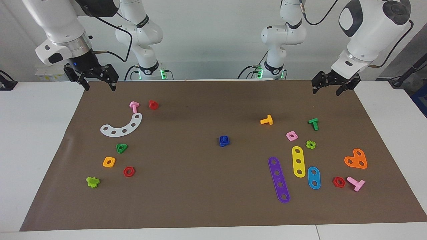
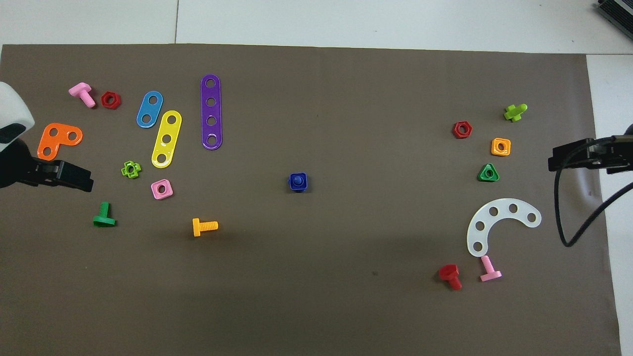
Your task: Unscrew and place screws in storage area
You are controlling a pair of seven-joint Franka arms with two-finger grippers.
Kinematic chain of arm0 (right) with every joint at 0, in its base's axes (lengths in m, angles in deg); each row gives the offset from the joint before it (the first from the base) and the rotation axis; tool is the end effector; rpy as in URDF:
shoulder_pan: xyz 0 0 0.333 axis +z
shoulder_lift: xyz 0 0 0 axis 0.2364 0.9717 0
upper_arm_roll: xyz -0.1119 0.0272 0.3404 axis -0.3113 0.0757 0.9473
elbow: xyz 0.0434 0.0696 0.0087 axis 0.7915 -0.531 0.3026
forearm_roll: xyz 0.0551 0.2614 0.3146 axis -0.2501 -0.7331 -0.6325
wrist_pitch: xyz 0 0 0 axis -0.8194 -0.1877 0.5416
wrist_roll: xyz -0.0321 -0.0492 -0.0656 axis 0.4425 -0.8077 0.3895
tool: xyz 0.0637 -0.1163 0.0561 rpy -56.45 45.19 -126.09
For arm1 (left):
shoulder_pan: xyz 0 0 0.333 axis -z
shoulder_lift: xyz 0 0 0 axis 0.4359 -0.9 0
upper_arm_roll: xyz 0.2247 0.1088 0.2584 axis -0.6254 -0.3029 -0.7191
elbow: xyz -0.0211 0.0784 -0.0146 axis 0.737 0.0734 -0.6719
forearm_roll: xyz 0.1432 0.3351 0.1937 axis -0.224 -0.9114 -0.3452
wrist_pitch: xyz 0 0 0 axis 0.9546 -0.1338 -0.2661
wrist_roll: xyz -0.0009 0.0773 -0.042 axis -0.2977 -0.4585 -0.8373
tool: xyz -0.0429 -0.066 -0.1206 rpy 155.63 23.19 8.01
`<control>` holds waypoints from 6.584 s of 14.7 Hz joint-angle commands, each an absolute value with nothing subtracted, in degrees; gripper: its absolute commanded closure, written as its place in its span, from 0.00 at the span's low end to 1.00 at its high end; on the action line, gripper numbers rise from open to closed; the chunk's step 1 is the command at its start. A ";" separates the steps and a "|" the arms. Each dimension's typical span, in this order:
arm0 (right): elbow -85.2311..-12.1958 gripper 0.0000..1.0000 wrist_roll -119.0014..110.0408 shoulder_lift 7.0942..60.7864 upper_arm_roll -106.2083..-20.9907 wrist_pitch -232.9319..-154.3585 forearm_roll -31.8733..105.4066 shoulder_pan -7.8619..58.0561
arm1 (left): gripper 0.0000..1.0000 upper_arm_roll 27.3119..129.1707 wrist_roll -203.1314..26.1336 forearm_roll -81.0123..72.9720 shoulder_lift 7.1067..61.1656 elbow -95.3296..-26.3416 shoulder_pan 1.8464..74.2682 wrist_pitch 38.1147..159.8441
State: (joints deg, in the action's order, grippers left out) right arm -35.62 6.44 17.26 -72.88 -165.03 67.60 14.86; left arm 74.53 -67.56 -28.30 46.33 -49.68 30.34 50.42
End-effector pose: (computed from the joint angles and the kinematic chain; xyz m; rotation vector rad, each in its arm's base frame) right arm 0.5634 -0.0097 0.6396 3.1364 -0.1024 -0.0092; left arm 0.5496 -0.0389 0.5847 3.1086 -0.2518 -0.1629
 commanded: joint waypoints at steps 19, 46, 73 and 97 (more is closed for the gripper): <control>-35.75 0.00 5.01 17.10 -72.91 -164.90 67.27 14.73 | 0.03 74.16 -112.52 -26.51 21.70 -49.46 62.05 83.81; -35.75 0.00 5.01 17.10 -72.91 -164.90 67.27 14.73 | 0.25 74.16 -112.17 -30.65 18.27 -55.00 63.81 94.81; -35.75 0.00 5.01 17.10 -72.91 -164.90 67.27 14.73 | 0.56 74.33 -112.17 -28.72 15.55 -40.87 63.72 78.83; -37.24 0.00 10.96 17.54 -72.91 -168.23 66.39 19.45 | 0.53 73.90 -73.95 -27.31 27.58 -65.71 44.39 86.36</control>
State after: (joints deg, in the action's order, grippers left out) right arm -35.92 7.33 17.36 -72.88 -165.82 67.04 16.33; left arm 73.69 -76.71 -28.07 23.84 -59.58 44.85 82.69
